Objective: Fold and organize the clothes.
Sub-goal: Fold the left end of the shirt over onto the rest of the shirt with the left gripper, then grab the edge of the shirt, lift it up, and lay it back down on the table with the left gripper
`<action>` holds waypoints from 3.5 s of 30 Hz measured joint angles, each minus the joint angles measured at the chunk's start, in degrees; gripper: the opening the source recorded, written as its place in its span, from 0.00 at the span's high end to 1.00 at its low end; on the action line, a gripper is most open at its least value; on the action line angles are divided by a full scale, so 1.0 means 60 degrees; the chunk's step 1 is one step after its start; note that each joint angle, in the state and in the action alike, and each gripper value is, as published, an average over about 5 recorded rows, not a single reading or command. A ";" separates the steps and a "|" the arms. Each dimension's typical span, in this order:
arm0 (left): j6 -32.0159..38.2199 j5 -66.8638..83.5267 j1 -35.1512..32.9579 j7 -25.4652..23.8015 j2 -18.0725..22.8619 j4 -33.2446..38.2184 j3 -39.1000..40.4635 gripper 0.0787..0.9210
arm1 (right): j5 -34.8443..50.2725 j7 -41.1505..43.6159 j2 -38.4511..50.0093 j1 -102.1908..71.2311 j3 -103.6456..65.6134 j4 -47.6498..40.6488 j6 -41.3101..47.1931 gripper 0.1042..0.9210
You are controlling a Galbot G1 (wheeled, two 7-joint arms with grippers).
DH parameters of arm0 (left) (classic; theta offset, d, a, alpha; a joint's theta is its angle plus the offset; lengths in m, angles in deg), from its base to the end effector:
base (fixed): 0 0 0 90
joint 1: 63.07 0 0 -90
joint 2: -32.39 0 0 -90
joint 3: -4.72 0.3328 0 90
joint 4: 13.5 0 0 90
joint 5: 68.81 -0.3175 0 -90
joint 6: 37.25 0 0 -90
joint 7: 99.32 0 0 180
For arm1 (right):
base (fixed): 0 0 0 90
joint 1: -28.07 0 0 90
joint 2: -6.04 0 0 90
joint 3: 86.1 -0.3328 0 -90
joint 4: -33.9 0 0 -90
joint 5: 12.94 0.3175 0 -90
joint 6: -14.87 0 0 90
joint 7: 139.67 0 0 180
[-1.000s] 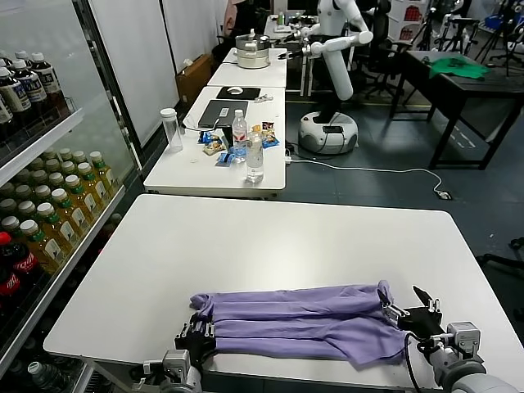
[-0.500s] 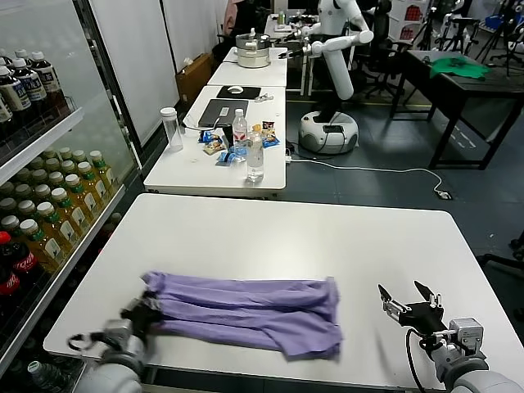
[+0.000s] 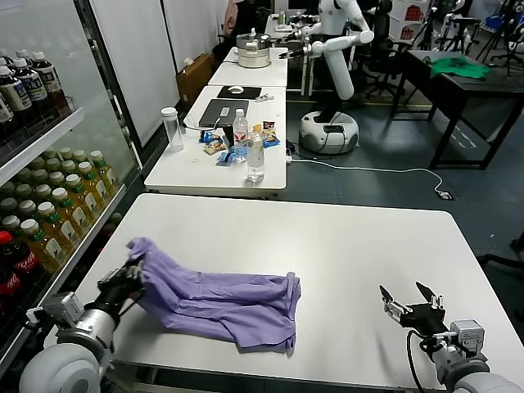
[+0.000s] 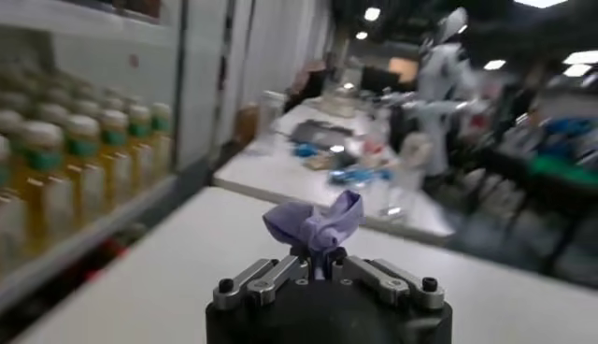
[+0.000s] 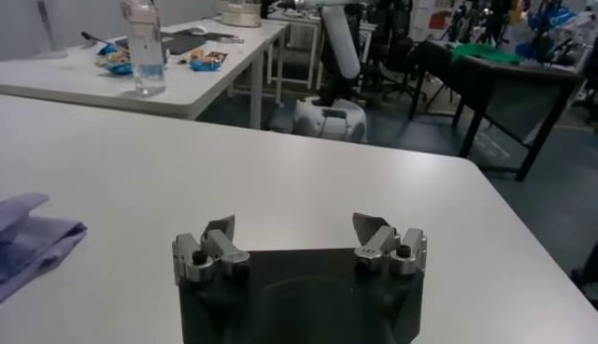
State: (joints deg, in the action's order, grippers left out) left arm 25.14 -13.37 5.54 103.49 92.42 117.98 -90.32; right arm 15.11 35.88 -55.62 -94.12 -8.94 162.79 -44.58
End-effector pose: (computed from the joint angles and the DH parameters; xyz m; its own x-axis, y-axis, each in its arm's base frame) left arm 0.1857 0.0793 -0.1755 -0.9532 0.0990 0.2856 0.0073 0.9521 -0.3057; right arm 0.1552 -0.1117 -0.2057 -0.9229 -0.0328 0.3836 -0.0688 0.9944 -0.0806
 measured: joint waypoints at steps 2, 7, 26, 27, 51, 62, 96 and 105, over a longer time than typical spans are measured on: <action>-0.0013 0.0433 0.0066 0.0016 0.0251 0.0222 0.0302 0.91 | -0.0025 0.0000 -0.0021 -0.0031 -0.0024 0.0026 0.0002 0.12; -0.0051 0.1126 0.0267 0.0072 0.0898 0.0501 0.1288 0.91 | -0.0090 -0.0012 -0.0069 -0.0071 -0.0052 0.0062 0.0006 0.12; -0.0628 -0.0057 0.1624 -0.0175 0.2342 -0.0714 0.4424 0.70 | -0.0240 -0.0069 -0.0188 -0.0115 -0.0023 0.0095 0.0030 0.12; -0.0656 -0.0260 0.1653 -0.0247 0.2357 -0.0767 0.4523 0.67 | -0.0245 -0.0069 -0.0196 -0.0124 -0.0027 0.0098 0.0030 0.12; -0.0657 -0.4129 0.0913 -0.0596 0.1949 -0.1069 0.4339 0.12 | -0.0377 -0.0033 -0.0348 -0.0070 0.0082 0.0070 -0.0036 0.12; -0.0607 -0.6499 0.1051 0.0057 0.2196 -0.2563 0.4456 0.12 | -0.0418 -0.0004 -0.0333 -0.0207 -0.0071 0.0132 -0.0090 0.12; -0.0578 -0.0729 0.0982 0.0358 0.2039 -0.1594 0.2419 0.94 | -0.0313 -0.0033 -0.0249 -0.0161 -0.0186 0.0129 -0.0120 0.12; -0.0808 0.1527 0.1171 0.0245 0.0656 -0.1178 0.0167 0.94 | -0.0261 -0.0042 -0.0311 0.0037 -0.0030 0.0016 -0.0133 0.12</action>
State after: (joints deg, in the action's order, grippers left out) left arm 20.29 -4.21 12.57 104.96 96.35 110.91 -89.32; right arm 13.55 35.63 -57.49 -93.90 -9.12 162.89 -45.37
